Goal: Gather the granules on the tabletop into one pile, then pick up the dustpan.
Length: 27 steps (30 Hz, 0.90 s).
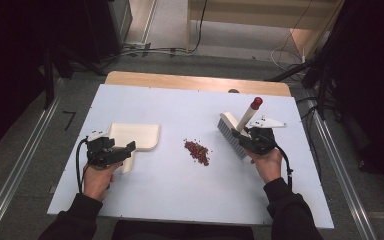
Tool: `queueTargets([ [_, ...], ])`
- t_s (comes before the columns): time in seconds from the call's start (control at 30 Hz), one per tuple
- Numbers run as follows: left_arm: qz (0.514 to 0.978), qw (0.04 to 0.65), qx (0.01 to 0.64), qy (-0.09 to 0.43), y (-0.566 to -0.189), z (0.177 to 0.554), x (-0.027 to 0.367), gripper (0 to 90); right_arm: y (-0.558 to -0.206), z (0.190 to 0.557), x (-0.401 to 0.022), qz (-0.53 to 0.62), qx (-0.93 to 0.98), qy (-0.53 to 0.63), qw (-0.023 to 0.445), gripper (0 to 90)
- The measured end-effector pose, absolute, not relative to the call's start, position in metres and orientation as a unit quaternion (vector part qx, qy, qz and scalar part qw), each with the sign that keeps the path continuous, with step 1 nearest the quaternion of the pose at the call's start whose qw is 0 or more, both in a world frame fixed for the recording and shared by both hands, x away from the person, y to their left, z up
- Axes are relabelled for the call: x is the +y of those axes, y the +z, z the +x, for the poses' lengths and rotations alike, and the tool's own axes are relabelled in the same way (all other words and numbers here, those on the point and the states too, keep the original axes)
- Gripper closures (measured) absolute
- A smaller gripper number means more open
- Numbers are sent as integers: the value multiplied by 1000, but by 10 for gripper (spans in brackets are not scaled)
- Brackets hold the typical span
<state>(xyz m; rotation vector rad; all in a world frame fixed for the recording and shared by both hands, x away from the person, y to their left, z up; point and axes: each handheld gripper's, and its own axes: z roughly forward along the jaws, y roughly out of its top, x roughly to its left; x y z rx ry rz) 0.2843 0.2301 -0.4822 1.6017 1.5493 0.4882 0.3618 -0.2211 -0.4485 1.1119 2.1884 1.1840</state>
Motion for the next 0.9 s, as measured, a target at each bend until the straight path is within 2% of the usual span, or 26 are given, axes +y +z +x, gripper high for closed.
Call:
queueTargets([
  [0.9, 631, 421, 621, 196, -480, 273, 232, 176, -447, 360, -226, 407, 779, 429, 209, 639],
])
